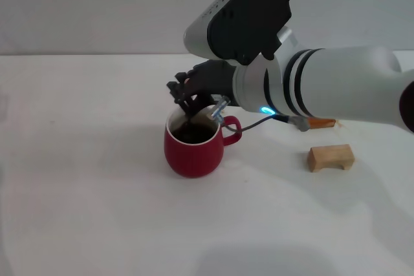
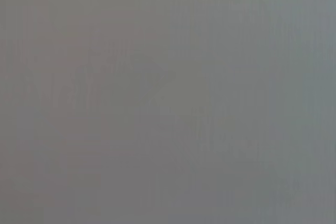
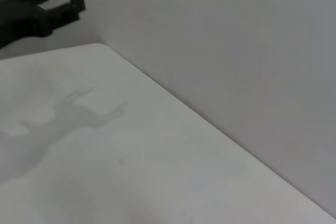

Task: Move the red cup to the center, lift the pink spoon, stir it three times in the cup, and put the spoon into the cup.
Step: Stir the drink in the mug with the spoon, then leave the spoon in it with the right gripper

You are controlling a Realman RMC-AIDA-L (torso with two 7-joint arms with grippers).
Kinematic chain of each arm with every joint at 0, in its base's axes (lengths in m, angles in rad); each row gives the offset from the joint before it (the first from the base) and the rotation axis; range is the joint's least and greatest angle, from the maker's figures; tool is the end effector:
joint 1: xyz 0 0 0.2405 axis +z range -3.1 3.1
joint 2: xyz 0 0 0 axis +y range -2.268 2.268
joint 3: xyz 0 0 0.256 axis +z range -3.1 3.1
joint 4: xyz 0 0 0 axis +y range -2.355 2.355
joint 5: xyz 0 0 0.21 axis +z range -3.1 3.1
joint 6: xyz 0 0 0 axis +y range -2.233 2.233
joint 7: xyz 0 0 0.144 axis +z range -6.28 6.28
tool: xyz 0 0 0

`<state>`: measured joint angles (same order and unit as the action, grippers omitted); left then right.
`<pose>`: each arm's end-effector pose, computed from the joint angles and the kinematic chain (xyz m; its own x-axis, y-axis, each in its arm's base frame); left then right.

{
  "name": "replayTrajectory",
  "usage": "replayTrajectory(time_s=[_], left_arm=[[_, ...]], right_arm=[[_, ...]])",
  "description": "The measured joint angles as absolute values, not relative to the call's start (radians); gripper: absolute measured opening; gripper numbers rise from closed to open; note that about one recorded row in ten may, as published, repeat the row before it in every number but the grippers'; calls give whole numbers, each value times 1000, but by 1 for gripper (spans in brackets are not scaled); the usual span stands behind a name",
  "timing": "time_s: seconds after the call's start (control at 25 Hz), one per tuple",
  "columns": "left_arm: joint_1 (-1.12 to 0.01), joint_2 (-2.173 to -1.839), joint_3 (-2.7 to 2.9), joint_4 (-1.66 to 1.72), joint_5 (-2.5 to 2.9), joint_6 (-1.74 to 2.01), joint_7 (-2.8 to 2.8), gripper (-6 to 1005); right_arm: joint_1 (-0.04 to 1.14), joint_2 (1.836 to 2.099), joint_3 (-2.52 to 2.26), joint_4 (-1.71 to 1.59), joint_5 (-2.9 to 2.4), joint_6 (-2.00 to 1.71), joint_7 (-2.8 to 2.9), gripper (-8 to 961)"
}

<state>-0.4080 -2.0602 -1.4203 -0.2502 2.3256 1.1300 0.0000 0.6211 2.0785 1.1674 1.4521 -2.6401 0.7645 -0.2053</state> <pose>-0.3672 0.3397 0.0694 0.6815 -0.1800 0.7093 0.7202 0.3369 -0.6065 0.0555 0.3574 -0.0861 0.9508 -0.2544 -0.1768 -0.3098 -0.7829 -0.5396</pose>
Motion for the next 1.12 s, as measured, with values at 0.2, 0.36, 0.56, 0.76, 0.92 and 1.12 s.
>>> replayTrajectory(time_s=[0.2,0.36,0.56,0.76,0.92,1.12], left_arm=[[-410,-2060,-1420,-248,2325,1128,0,829],[-414,-2060,-1420,-244,2325,1126,0,829],[-413,-2059,-1420,-247,2326,1126,0,829],[-409,-2058,-1420,-248,2326,1128,0,829],[-408,-2058,-1420,-249,2325,1129,0,829],[-406,-2058,-1420,-249,2325,1129,0,829]], right_arm=[[640,2078,1184,1406,-2668,764,-201,133],[639,2078,1191,1445,-2668,835,-199,133],[633,2078,1194,1538,-2607,951,-199,132],[631,2078,1194,1571,-2566,950,-204,132],[627,2078,1183,1558,-2569,887,-208,132],[646,2078,1173,1468,-2599,787,-211,131]])
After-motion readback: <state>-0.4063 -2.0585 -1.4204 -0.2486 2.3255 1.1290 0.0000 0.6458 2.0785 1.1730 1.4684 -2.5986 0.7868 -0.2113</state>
